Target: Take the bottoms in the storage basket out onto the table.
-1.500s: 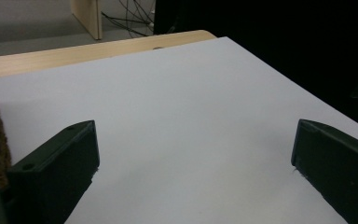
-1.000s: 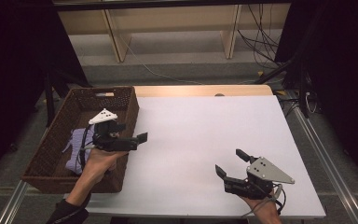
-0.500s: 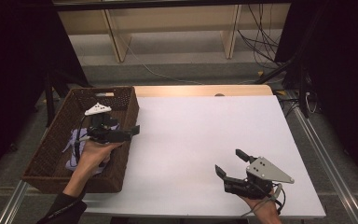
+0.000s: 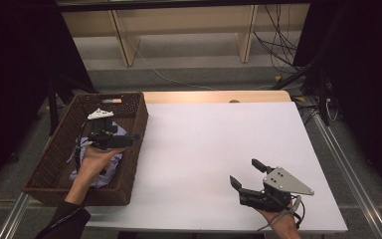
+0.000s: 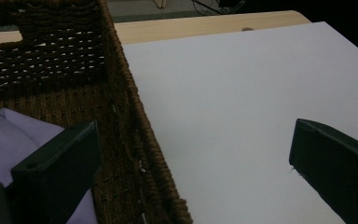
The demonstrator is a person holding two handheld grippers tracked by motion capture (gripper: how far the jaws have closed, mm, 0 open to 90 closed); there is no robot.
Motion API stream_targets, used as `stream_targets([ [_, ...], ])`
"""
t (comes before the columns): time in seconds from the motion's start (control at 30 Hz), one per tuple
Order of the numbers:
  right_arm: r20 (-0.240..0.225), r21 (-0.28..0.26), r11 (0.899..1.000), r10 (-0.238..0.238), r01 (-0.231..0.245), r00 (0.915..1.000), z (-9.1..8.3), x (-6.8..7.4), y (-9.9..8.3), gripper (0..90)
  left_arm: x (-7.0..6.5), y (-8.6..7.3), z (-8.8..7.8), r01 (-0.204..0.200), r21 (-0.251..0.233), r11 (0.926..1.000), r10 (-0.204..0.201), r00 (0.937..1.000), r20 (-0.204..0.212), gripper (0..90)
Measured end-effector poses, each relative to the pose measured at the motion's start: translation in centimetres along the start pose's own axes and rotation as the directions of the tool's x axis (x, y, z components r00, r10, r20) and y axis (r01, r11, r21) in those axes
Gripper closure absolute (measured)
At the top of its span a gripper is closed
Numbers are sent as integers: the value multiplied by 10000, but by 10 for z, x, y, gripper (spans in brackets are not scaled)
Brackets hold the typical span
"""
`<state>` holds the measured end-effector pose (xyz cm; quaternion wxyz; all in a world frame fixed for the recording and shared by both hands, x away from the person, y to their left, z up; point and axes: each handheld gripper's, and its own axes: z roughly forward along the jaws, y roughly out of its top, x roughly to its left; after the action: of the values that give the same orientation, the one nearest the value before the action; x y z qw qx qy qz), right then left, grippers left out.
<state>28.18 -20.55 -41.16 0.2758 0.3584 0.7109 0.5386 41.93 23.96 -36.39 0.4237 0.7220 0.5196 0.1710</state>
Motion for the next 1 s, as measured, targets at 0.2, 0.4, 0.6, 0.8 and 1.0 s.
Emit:
stream_targets([
  [0.2,-21,36,10000,-22,22,10000,0,0,0,176,16,0,-5,144,-4,9999,-144,9990,-420,17],
  [0.4,-24,144,9999,-43,43,10000,1,0,0,176,35,-2,-10,499,119,9987,-489,9961,-737,18],
  [0.6,-56,64,9999,-80,80,10000,1,1,0,176,47,-6,-8,700,410,9967,-657,9931,-977,18],
  [0.8,-49,53,10000,-45,46,10000,0,1,0,176,56,-8,-8,774,660,9948,-690,9902,-1213,18],
  [1.0,-64,93,10000,-36,37,10000,1,1,-1,176,66,-9,-7,812,993,9917,-668,9878,-1405,18],
])
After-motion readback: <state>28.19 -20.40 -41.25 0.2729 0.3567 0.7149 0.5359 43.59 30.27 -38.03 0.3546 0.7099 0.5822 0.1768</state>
